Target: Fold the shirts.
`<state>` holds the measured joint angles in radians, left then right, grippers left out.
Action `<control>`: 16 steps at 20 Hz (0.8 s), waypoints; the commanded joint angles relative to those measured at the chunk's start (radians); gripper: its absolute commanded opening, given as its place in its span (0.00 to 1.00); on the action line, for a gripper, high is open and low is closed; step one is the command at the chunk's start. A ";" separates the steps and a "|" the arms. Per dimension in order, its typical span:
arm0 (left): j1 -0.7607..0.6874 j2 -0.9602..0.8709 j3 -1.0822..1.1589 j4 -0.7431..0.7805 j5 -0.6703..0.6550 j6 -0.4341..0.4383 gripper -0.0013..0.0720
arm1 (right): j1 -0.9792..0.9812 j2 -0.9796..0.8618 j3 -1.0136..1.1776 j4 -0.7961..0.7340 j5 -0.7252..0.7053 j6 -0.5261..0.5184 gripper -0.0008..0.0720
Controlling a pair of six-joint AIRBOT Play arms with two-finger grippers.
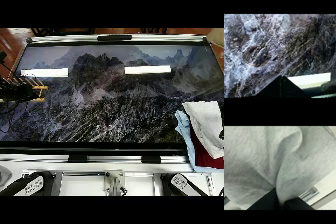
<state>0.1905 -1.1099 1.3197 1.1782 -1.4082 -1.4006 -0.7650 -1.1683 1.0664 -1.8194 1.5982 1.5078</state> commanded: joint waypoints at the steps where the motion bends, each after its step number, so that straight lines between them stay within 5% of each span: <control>1: 0.000 0.001 0.000 0.000 0.001 0.000 0.06 | 0.000 0.000 -0.016 0.048 0.003 0.020 0.45; 3: 0.000 0.000 0.000 0.000 0.001 0.001 0.06 | 0.000 0.000 -0.050 0.091 0.027 0.018 0.65; 8: 0.000 -0.006 0.000 0.000 0.028 0.001 0.06 | 0.000 0.012 0.096 0.016 0.143 -0.029 0.65; 10: -0.026 -0.019 0.011 0.032 0.035 0.037 0.06 | 0.013 0.012 0.275 0.127 0.095 -0.047 0.52; 13: -0.211 -0.087 0.125 0.355 0.009 0.018 0.06 | 0.202 0.014 0.512 0.290 -0.050 -0.027 0.52; 15: -0.338 -0.152 0.206 0.547 -0.007 -0.066 0.06 | 0.443 0.019 0.539 0.229 -0.122 0.042 0.53; 16: -0.370 -0.182 0.225 0.544 -0.007 -0.072 0.13 | 0.563 0.002 0.535 0.177 -0.120 0.101 0.68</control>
<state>-0.0551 -1.2228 1.4670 1.5146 -1.3994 -1.4139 -0.4526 -1.1561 1.5227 -1.6169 1.5593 1.5124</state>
